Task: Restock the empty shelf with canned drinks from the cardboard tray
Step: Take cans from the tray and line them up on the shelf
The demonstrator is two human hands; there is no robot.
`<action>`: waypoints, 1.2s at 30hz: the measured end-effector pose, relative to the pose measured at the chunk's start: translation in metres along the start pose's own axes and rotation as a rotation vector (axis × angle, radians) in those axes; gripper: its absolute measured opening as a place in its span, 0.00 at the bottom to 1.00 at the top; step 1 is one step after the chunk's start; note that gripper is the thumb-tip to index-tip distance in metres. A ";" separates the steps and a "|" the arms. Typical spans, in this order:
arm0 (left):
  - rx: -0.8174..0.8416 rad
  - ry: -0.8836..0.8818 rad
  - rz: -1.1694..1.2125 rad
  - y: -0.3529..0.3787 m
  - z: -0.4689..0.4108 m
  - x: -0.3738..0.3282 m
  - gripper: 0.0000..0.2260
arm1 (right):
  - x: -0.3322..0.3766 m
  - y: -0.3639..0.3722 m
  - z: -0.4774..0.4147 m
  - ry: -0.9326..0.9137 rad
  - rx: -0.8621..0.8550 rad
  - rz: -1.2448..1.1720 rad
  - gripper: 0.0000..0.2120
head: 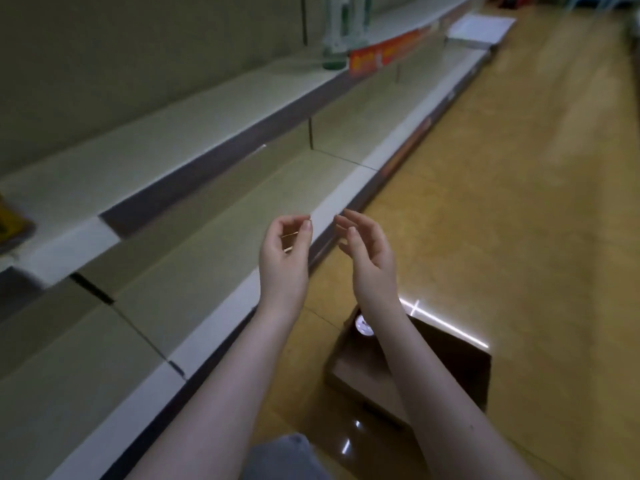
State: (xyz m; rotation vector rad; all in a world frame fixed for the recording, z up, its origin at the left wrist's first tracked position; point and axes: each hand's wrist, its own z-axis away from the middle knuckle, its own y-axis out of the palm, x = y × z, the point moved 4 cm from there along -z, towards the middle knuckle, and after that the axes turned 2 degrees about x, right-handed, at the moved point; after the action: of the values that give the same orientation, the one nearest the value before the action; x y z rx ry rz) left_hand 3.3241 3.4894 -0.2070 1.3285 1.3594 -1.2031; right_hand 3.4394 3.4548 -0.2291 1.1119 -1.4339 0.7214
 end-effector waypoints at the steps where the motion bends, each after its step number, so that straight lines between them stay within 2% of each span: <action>1: 0.046 -0.022 -0.002 0.017 0.004 0.010 0.04 | -0.010 -0.018 0.003 0.018 -0.041 0.007 0.11; 8: 0.244 -0.159 -0.004 0.103 0.035 0.084 0.03 | -0.090 -0.113 0.025 0.159 -0.311 0.083 0.10; 13: 0.354 -0.295 -0.018 0.137 0.052 0.153 0.03 | -0.170 -0.164 0.051 0.362 -0.495 0.182 0.09; 18: 0.420 -0.357 -0.155 0.144 0.063 0.204 0.05 | -0.245 -0.184 0.078 0.614 -0.529 0.361 0.11; 22: 0.462 -0.355 -0.219 0.146 0.062 0.222 0.09 | -0.280 -0.190 0.078 0.728 -0.554 0.402 0.15; 30: 0.509 -0.392 -0.207 0.142 0.059 0.242 0.12 | -0.309 -0.183 0.067 0.805 -0.530 0.476 0.21; 36: 0.558 -0.442 -0.220 0.138 0.063 0.247 0.13 | -0.311 -0.186 0.063 0.821 -0.556 0.581 0.16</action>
State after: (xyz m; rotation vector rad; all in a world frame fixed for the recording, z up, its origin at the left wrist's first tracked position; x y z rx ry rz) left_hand 3.4440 3.4634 -0.4692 1.1844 0.8937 -1.9937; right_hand 3.5626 3.4017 -0.5719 -0.0816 -1.1015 0.9503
